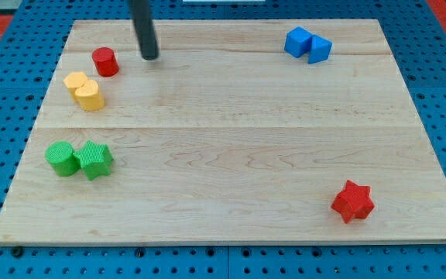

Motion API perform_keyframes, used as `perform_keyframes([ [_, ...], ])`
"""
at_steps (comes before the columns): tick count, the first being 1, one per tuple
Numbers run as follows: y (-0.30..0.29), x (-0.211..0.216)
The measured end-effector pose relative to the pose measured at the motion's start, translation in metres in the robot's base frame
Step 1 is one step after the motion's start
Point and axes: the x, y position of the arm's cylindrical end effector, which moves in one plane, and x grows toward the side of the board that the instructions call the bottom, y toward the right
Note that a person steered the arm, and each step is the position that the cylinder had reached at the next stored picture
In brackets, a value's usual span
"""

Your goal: Slide the red circle into the red star

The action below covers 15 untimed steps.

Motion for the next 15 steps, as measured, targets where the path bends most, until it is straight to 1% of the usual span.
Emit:
perform_keyframes([
  [1, -0.017, -0.024],
  [2, -0.063, -0.074],
  [3, -0.107, -0.052],
  [4, -0.107, -0.007],
  [5, -0.089, 0.022],
  [6, -0.074, 0.04],
  [7, -0.069, 0.068],
  [9, -0.034, 0.142],
  [10, -0.011, 0.173],
  [11, 0.067, 0.181],
  [12, 0.134, 0.181],
  [13, 0.134, 0.148],
  [14, 0.174, 0.166],
  [15, 0.199, 0.22],
])
